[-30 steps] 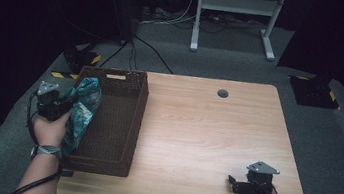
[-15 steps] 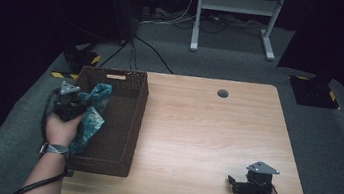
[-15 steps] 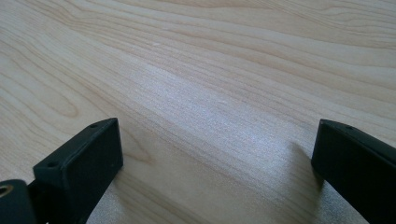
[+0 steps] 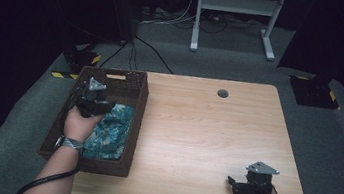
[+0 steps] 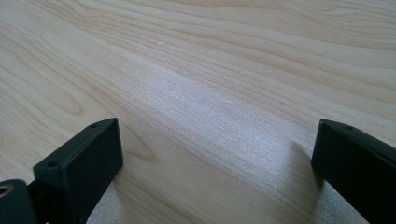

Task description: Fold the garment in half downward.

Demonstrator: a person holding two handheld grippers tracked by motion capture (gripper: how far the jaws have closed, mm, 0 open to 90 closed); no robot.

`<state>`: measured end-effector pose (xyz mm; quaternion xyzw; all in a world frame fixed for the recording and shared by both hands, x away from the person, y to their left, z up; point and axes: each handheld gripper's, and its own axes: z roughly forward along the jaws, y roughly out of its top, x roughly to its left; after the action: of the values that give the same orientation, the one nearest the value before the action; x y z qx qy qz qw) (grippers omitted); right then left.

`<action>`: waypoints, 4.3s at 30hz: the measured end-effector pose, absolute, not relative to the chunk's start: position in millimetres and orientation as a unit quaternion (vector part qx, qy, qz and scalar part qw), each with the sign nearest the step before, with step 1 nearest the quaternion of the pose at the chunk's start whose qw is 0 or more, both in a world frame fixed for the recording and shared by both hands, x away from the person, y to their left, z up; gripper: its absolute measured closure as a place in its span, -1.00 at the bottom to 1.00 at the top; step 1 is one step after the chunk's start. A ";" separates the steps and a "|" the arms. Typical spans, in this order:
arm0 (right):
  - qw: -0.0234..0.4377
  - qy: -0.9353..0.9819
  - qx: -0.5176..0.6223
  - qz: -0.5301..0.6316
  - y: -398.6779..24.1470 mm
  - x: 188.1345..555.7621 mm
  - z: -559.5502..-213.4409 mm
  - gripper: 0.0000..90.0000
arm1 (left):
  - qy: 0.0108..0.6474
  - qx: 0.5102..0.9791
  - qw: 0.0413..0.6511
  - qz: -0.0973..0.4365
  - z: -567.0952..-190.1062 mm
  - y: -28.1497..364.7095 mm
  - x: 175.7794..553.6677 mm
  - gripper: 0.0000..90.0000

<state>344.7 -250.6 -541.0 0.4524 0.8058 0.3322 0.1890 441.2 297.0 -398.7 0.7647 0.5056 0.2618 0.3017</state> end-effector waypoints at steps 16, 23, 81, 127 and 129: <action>0.188 0.807 0.450 0.333 -250.5 344.6 -541.0 -0.96 | 0.538 0.788 0.211 0.210 -438.3 313.7 455.8 -0.08; 0.187 0.808 0.448 0.333 -250.4 344.6 -541.1 -0.96 | 0.534 0.807 0.169 0.186 -450.0 316.3 453.5 -0.05; 0.183 0.813 0.439 0.335 -249.8 344.6 -541.1 -0.96 | 0.515 0.749 0.332 0.254 -382.8 264.0 473.1 -0.74; 0.179 0.819 0.431 0.335 -248.7 345.3 -541.2 -0.99 | 0.417 0.751 0.437 0.268 -367.8 162.6 414.1 -1.00; 0.179 0.819 0.431 0.336 -248.6 345.2 -541.2 -0.99 | 0.417 0.753 0.437 0.262 -369.4 157.6 412.2 -1.00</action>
<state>345.2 -248.6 -541.2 0.4307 0.8186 0.3355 0.1785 412.2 157.6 -369.4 0.7529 0.4166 0.2618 0.4371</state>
